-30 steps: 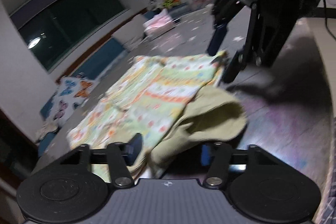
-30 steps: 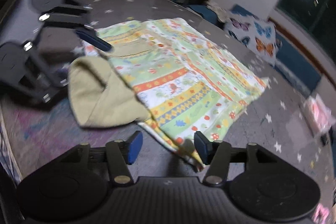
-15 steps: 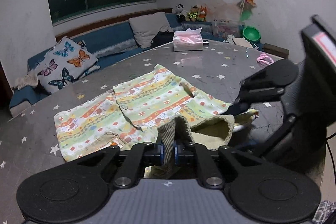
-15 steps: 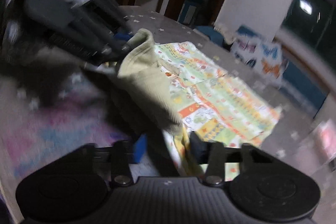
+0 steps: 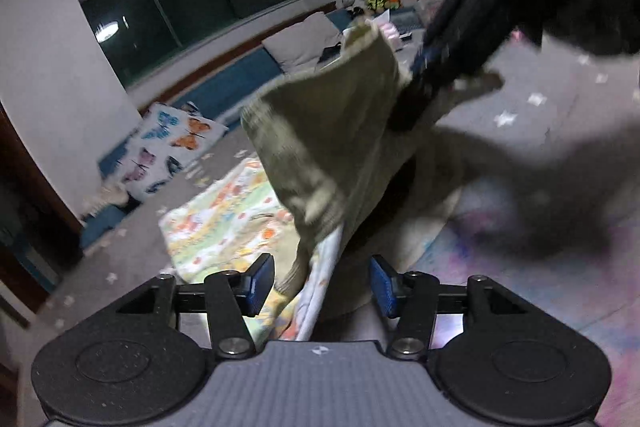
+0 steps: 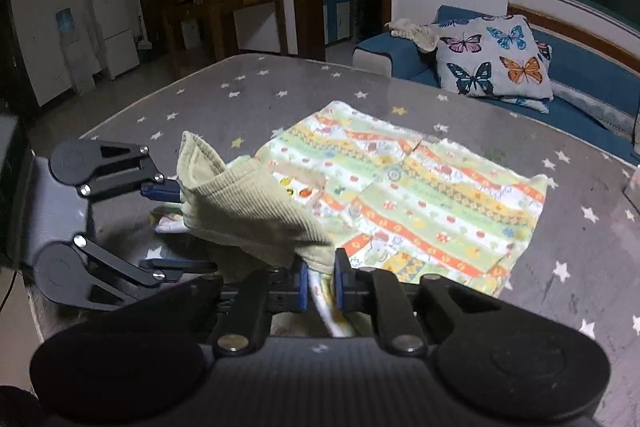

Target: Fold clothes

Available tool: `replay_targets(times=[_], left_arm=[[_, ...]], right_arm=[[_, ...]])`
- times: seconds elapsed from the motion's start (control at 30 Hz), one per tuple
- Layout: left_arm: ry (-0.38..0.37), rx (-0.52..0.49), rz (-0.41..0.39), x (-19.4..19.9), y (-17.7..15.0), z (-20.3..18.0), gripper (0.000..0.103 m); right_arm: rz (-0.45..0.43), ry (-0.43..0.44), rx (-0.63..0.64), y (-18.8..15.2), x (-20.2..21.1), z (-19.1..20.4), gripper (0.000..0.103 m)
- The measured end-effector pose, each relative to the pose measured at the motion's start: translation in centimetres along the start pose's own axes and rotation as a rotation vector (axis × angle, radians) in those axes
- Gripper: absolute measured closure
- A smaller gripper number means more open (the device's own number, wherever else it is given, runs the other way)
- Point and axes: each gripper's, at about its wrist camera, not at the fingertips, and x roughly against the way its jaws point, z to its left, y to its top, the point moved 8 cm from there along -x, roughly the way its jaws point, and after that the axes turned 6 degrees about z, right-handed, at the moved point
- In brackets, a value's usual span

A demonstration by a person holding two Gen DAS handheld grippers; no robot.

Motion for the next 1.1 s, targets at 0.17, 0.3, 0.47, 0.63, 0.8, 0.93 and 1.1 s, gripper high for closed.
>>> replay_targets(times=[0.17, 0.3, 0.47, 0.63, 0.8, 0.93, 1.1], left_arm=[[0.022, -0.006, -0.017, 0.1, 0.9, 2.1, 0.092], [0.082, 0.004, -0.095, 2.3, 4.2, 5.6, 0.093], [0.134, 0.021, -0.167, 5.0, 7.1, 8.5, 0.093], [0.108, 0.048, -0.205, 8.1, 7.7, 9.0, 0.093], [0.141, 0.009, -0.257, 10.6, 9.5, 9.8, 0.093], [0.161, 0.007, -0.265, 10.3, 10.9, 11.2, 0.093], [0.192, 0.006, -0.233, 7.7, 12.6, 12.8, 0.093]], right_arm=[[-0.045, -0.029, -0.002, 1.4, 1.4, -0.4, 0.094], [-0.115, -0.069, 0.018, 3.8, 3.8, -0.9, 0.095], [-0.22, -0.105, 0.063, 6.9, 8.1, 0.0, 0.095], [-0.266, -0.105, 0.093, 7.4, 11.6, 1.5, 0.096], [-0.312, -0.112, 0.113, 8.8, 14.7, 2.3, 0.096], [-0.326, -0.116, 0.117, 10.2, 15.8, 2.1, 0.097], [-0.318, -0.121, 0.112, 12.2, 15.0, 1.0, 0.097]])
